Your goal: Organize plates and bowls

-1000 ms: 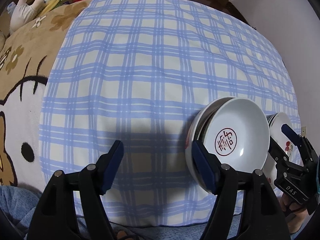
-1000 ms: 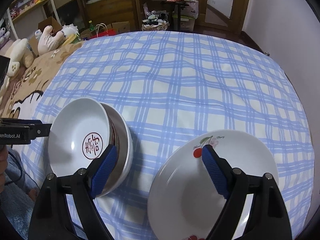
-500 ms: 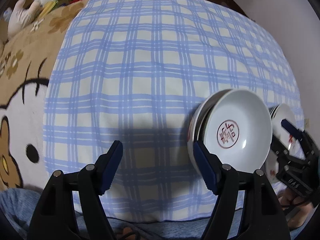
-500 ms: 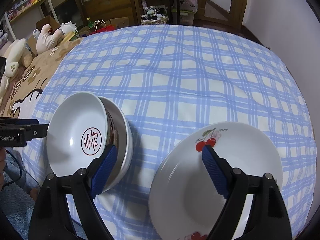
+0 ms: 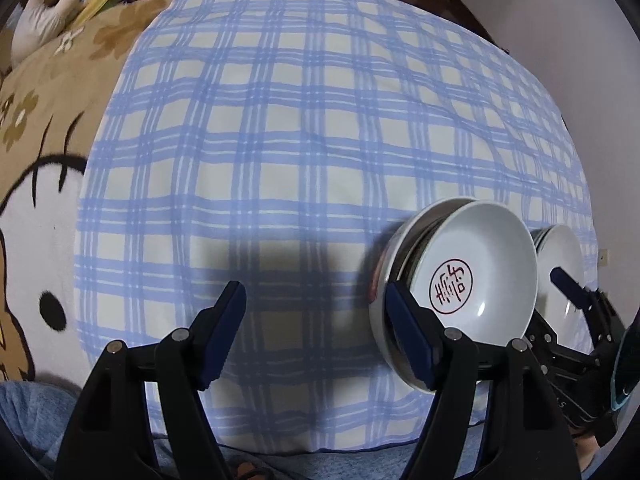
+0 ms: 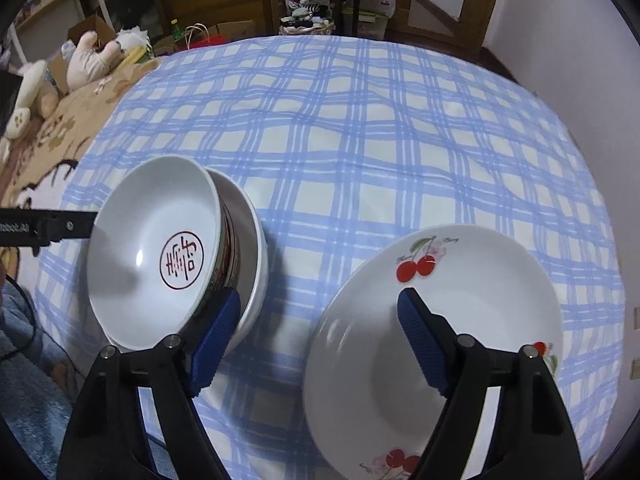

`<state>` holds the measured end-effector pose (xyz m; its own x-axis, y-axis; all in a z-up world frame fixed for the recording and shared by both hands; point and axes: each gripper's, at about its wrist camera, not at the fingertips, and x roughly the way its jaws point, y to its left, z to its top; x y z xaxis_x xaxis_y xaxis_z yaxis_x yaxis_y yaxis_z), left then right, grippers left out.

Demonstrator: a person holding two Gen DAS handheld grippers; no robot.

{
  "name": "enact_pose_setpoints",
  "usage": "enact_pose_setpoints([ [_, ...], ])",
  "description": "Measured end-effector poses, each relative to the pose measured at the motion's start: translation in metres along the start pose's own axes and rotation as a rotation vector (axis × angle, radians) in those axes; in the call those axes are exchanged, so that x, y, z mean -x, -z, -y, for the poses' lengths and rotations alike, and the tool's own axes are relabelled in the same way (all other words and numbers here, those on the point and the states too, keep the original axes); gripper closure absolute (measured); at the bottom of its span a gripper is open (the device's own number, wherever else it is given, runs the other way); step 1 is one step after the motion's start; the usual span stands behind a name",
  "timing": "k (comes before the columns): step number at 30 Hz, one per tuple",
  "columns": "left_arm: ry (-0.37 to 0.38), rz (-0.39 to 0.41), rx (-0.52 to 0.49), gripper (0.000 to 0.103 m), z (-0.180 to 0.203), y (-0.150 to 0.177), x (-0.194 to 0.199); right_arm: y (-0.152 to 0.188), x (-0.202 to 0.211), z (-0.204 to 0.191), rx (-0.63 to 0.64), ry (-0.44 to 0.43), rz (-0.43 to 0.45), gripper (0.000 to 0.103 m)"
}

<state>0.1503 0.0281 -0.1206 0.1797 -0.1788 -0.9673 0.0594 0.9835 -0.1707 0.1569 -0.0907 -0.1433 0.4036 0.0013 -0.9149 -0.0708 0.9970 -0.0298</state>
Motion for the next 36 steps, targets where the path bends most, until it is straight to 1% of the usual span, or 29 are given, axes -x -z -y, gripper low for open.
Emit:
enact_pose_setpoints([
  [2, -0.015, 0.008, -0.020, 0.031, 0.002, 0.000, 0.001, 0.000, 0.002, 0.000, 0.011, 0.009, 0.003, 0.023],
  [5, -0.004, 0.002, -0.008, 0.031, 0.002, 0.000, 0.001, 0.000, 0.004, -0.004, 0.024, 0.032, 0.012, 0.025],
  [9, 0.006, -0.006, -0.005, 0.031, 0.001, 0.000, 0.000, 0.001, 0.007, -0.011, 0.047, 0.059, 0.026, 0.031],
  [12, 0.003, -0.010, -0.006, 0.031, 0.000, 0.001, 0.000, 0.000, 0.007, -0.013, 0.037, 0.070, 0.026, 0.031],
  [16, -0.026, -0.003, -0.039, 0.031, 0.004, 0.002, 0.001, 0.002, 0.007, -0.016, 0.055, 0.091, 0.035, 0.031],
  [21, -0.013, -0.014, -0.013, 0.031, 0.002, -0.002, -0.003, -0.001, 0.010, -0.024, 0.115, 0.125, 0.066, 0.031],
  [23, -0.012, -0.011, -0.015, 0.031, 0.001, -0.002, -0.002, -0.003, 0.010, -0.028, 0.156, 0.131, 0.066, 0.037],
  [25, -0.008, -0.012, -0.012, 0.031, 0.000, -0.002, -0.003, -0.007, 0.009, -0.029, 0.187, 0.089, 0.051, 0.050],
  [26, -0.006, -0.013, -0.009, 0.031, -0.001, -0.003, -0.003, -0.009, 0.009, -0.028, 0.192, 0.069, 0.044, 0.052],
  [27, -0.002, -0.016, -0.004, 0.031, -0.002, -0.003, -0.003, -0.010, 0.008, -0.027, 0.195, 0.051, 0.036, 0.057],
  [28, 0.001, -0.019, -0.001, 0.031, -0.002, -0.003, -0.002, -0.012, 0.006, -0.025, 0.192, 0.024, 0.025, 0.062],
  [29, 0.004, -0.019, -0.004, 0.032, -0.001, -0.003, -0.002, -0.014, 0.004, -0.022, 0.179, -0.013, 0.009, 0.065],
  [30, 0.009, -0.019, -0.007, 0.032, -0.001, -0.003, -0.002, -0.016, 0.002, -0.016, 0.158, -0.060, -0.010, 0.072],
  [31, 0.016, -0.019, -0.009, 0.032, 0.000, -0.002, -0.002, -0.016, 0.001, -0.015, 0.149, -0.084, -0.020, 0.078],
  [32, 0.024, -0.020, -0.008, 0.033, -0.001, -0.002, -0.002, -0.017, -0.001, -0.012, 0.137, -0.112, -0.035, 0.079],
  [34, 0.045, -0.027, 0.001, 0.035, -0.002, -0.001, -0.003, -0.019, -0.004, -0.007, 0.127, -0.142, -0.056, 0.080],
  [35, 0.063, -0.033, 0.010, 0.039, -0.002, 0.000, -0.003, -0.020, -0.006, -0.004, 0.119, -0.166, -0.066, 0.080],
  [36, 0.089, -0.041, 0.019, 0.045, -0.003, 0.001, -0.003, -0.023, -0.009, 0.000, 0.109, -0.198, -0.085, 0.084],
])
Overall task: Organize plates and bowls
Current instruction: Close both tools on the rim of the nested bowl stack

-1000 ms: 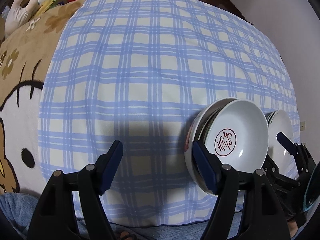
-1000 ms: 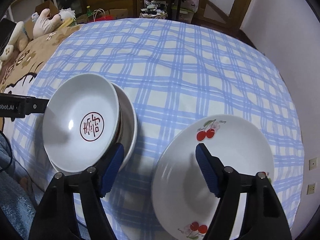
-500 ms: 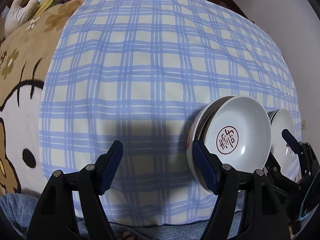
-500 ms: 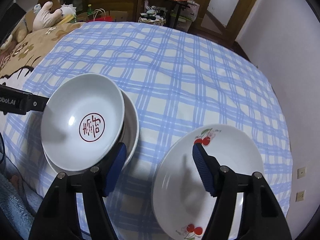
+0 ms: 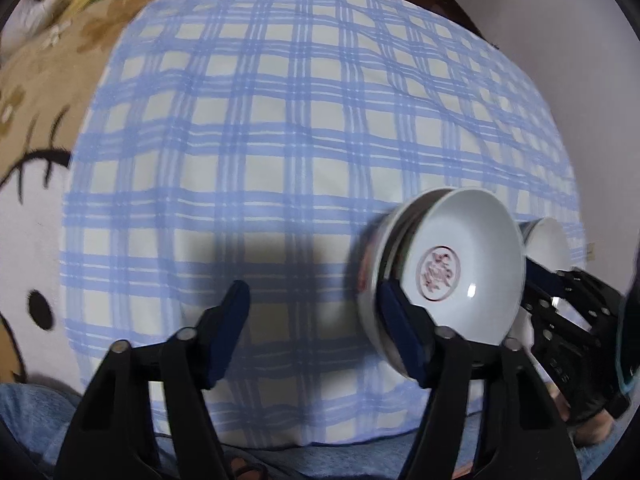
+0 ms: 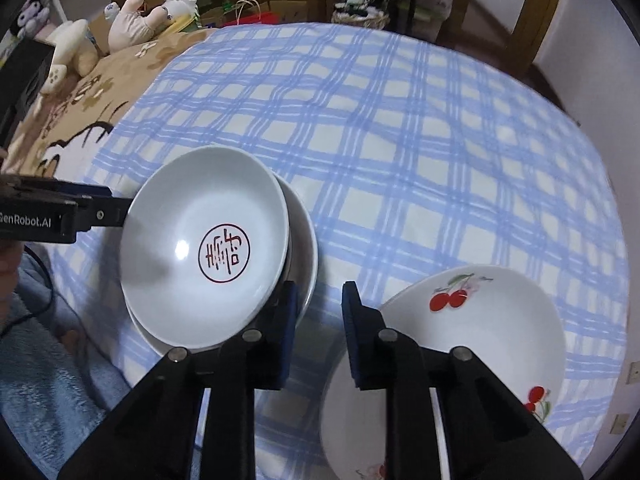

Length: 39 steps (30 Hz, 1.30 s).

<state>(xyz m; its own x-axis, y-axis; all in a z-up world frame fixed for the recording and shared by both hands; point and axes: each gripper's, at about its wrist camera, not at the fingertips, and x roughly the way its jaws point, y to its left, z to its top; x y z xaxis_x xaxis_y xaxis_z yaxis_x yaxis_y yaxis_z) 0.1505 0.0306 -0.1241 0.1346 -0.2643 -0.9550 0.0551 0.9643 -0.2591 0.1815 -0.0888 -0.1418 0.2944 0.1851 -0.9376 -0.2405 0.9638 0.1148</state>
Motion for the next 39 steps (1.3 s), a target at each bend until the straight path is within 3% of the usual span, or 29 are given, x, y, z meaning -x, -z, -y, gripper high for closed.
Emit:
enact_pose_setpoints([
  [4, 0.036, -0.002, -0.009, 0.054, 0.000, 0.005, 0.001, -0.004, -0.005, 0.006, -0.022, -0.060, -0.065, 0.086],
  [6, 0.083, -0.013, 0.006, 0.069, -0.002, 0.005, 0.001, -0.007, -0.007, 0.007, -0.031, -0.079, -0.092, 0.086],
  [10, 0.139, -0.019, 0.011, 0.082, 0.002, 0.003, 0.002, -0.012, -0.012, 0.009, -0.046, -0.103, -0.134, 0.086],
  [14, 0.173, -0.036, 0.047, 0.082, -0.002, 0.001, 0.001, -0.013, -0.013, 0.011, -0.065, -0.117, -0.139, 0.086],
  [26, 0.070, -0.021, -0.011, 0.080, 0.005, 0.004, 0.003, -0.013, -0.013, 0.006, -0.079, -0.088, -0.133, 0.086],
  [34, 0.092, -0.021, 0.011, 0.082, 0.004, 0.001, -0.001, -0.016, -0.018, 0.006, -0.086, -0.051, -0.140, 0.086],
  [39, 0.047, -0.007, -0.002, 0.082, 0.008, 0.002, -0.001, -0.015, -0.022, 0.004, -0.127, -0.034, -0.134, 0.086],
])
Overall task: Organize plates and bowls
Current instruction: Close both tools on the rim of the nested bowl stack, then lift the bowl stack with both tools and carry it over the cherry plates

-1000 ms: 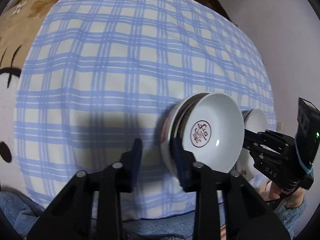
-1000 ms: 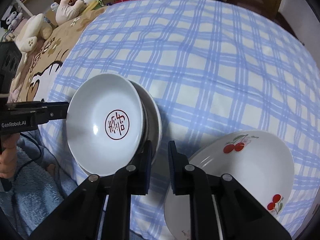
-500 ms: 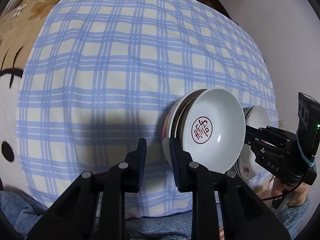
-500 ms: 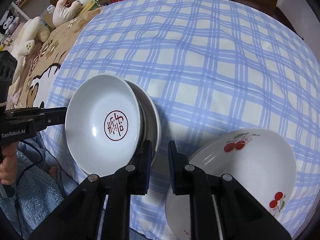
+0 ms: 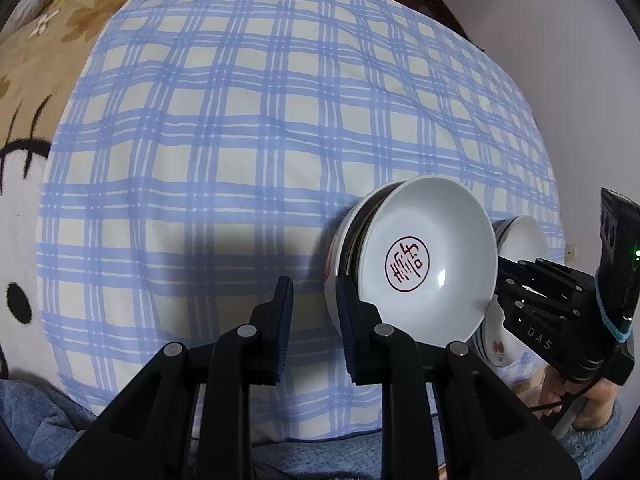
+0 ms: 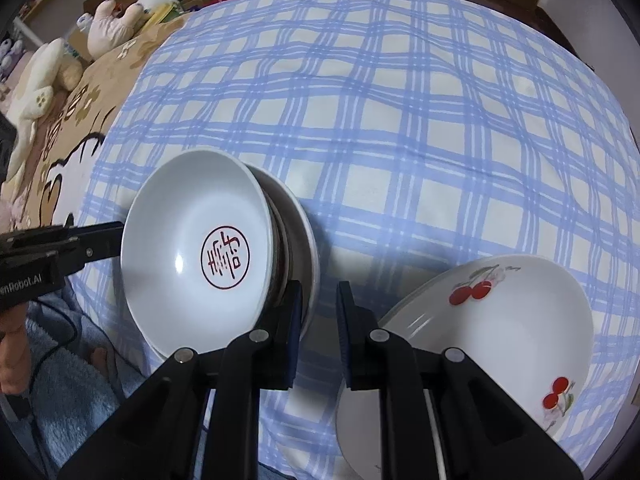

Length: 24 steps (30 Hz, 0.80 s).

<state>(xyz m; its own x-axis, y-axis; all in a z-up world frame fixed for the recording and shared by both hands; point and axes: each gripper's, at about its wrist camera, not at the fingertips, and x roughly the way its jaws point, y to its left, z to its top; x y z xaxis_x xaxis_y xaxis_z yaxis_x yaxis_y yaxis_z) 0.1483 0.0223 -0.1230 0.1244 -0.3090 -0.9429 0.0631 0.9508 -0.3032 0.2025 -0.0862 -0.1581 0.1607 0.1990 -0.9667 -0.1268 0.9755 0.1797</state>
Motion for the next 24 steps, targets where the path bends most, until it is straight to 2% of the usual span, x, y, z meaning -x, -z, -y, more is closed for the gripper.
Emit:
enact_pose_setpoints([
  [4, -0.067, 0.015, -0.030, 0.082, 0.010, 0.001, -0.001, 0.003, 0.002, -0.003, -0.040, 0.012, 0.030, 0.086],
  [8, -0.114, 0.017, -0.036, 0.082, 0.017, 0.001, -0.002, 0.010, 0.003, 0.004, -0.131, -0.021, 0.073, 0.086],
  [12, -0.108, 0.005, -0.006, 0.082, 0.014, -0.002, -0.008, 0.017, 0.004, 0.009, -0.193, -0.037, 0.101, 0.086],
  [16, -0.107, 0.007, -0.007, 0.083, 0.015, -0.002, -0.009, 0.019, 0.005, 0.008, -0.197, -0.038, 0.114, 0.087],
  [21, -0.067, 0.001, -0.018, 0.099, 0.017, -0.002, -0.012, 0.019, 0.005, 0.009, -0.185, -0.055, 0.107, 0.094],
  [24, -0.065, 0.015, -0.026, 0.100, 0.022, -0.001, -0.012, 0.021, 0.004, 0.011, -0.194, -0.063, 0.105, 0.095],
])
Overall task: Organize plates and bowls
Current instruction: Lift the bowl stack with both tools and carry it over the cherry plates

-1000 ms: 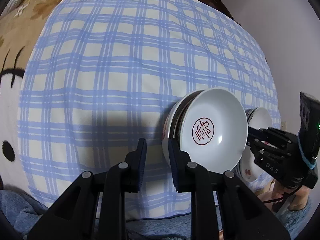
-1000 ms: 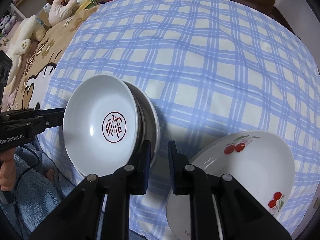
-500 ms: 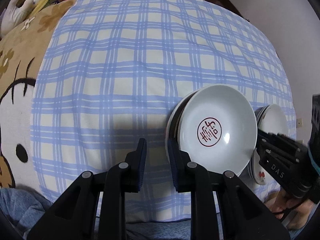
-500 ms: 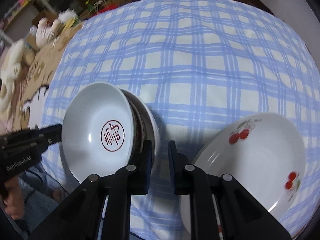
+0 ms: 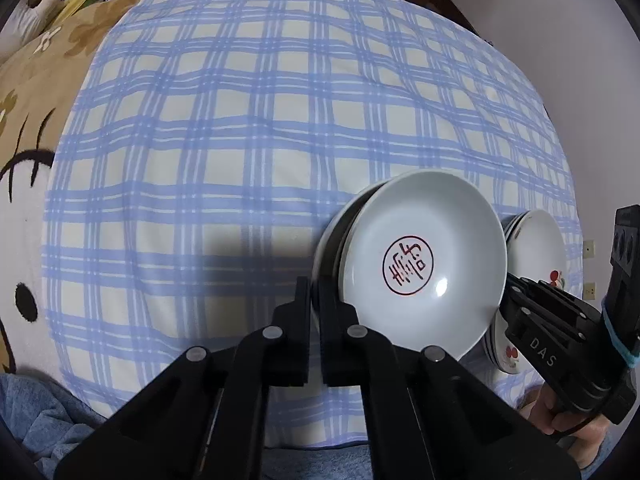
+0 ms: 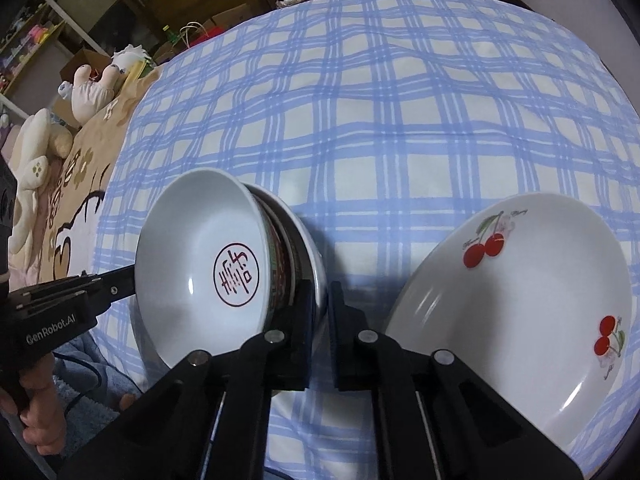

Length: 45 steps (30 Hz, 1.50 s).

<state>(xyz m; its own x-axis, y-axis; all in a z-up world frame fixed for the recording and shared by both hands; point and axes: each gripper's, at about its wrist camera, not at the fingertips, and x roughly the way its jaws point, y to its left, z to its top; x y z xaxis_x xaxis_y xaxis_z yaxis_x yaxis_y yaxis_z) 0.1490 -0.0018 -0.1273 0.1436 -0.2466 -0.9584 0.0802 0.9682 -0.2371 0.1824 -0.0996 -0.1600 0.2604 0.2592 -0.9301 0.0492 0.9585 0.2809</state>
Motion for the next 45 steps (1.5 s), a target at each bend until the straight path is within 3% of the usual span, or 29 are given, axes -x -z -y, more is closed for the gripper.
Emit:
enact_pose_setpoints([
  [6, 0.078, 0.018, 0.046, 0.100, -0.011, 0.003, 0.004, 0.002, -0.002, 0.007, -0.039, -0.029, 0.006, 0.093],
  [19, 0.039, 0.046, 0.039, 0.099, -0.005, 0.006, 0.004, 0.003, -0.002, 0.006, -0.029, -0.020, 0.018, 0.094],
  [25, 0.031, 0.035, 0.067, 0.090, -0.011, 0.006, 0.004, 0.002, -0.002, 0.005, -0.021, -0.019, 0.008, 0.094],
  [29, 0.028, 0.038, 0.034, 0.100, -0.006, 0.008, 0.004, 0.003, 0.000, 0.004, -0.020, -0.014, 0.016, 0.093],
  [41, 0.043, 0.050, 0.023, 0.101, -0.005, 0.012, 0.015, 0.004, 0.007, 0.000, -0.028, 0.001, 0.025, 0.094],
  [45, 0.083, 0.036, 0.042, 0.100, -0.008, 0.012, 0.018, 0.003, 0.010, 0.006, -0.053, -0.025, 0.019, 0.094],
])
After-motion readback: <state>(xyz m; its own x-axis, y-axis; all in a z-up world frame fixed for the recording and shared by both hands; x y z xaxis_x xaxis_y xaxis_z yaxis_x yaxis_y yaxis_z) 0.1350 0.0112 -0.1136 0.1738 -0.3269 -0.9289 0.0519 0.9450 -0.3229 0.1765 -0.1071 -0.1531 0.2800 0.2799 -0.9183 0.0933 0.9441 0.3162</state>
